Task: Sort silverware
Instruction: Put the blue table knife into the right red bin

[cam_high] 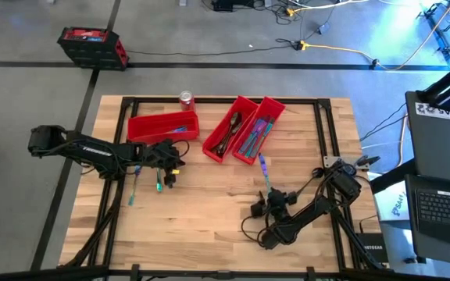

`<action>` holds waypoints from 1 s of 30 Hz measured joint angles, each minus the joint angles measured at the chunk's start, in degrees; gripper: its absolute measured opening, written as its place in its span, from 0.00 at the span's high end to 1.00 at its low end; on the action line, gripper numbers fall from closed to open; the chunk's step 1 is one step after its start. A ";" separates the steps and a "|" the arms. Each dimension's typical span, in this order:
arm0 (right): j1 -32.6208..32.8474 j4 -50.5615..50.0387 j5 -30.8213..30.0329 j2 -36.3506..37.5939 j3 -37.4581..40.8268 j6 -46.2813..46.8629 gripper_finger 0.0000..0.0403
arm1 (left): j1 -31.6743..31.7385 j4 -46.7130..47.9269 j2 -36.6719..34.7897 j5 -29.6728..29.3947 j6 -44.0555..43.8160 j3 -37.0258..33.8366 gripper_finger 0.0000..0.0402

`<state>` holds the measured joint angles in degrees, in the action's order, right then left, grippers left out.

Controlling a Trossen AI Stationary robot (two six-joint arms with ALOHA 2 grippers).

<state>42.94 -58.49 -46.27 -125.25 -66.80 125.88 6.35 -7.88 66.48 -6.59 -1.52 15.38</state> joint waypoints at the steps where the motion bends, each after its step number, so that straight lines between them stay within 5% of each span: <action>1: 0.00 -0.40 0.54 0.00 -0.65 0.07 0.44 | 0.02 0.00 0.00 0.00 0.00 0.00 1.00; 19: 0.20 0.19 7.64 3.54 -5.08 1.37 0.44 | 0.02 0.02 0.00 -0.02 0.00 0.00 1.00; 30: -2.17 -17.85 9.05 9.77 -17.26 -7.76 0.44 | 0.02 0.02 0.00 -0.02 0.00 0.02 1.00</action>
<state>40.77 -76.34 -37.22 -115.48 -84.05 118.13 6.37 -7.86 66.47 -6.61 -1.52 15.40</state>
